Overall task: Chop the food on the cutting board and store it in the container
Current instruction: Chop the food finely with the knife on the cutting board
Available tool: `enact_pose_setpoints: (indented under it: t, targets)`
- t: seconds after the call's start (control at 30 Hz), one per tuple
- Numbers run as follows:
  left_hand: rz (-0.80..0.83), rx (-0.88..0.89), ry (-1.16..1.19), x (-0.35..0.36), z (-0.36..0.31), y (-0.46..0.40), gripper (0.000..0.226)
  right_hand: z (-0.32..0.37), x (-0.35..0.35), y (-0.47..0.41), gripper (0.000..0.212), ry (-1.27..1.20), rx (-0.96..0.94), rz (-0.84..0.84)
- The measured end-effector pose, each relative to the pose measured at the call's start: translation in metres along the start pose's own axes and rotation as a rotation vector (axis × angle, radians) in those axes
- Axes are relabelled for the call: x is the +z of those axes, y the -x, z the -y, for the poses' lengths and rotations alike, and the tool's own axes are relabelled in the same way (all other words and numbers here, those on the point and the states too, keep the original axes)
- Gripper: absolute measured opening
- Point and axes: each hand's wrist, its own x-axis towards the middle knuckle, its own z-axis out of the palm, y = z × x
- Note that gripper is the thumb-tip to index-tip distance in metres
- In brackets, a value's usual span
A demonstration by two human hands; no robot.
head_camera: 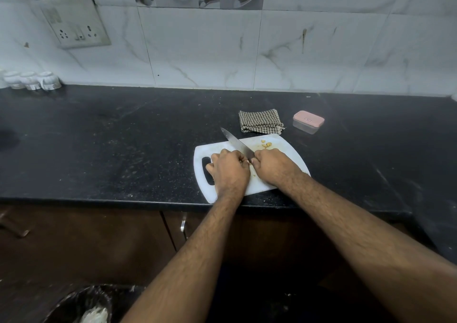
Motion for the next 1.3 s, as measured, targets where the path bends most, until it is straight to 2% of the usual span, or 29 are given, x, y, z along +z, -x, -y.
enact_pose_setpoints:
  t: [1.1, 1.3]
  targets:
    - [0.033, 0.027, 0.033, -0.0016, 0.0015, 0.0009, 0.024, 0.0027, -0.0063, -0.0031, 0.031, 0.014, 0.02, 0.089]
    - [0.058, 0.037, 0.008, -0.0047, -0.0009, 0.0025, 0.023, 0.0007, -0.0079, -0.0007, 0.021, -0.035, 0.023, 0.081]
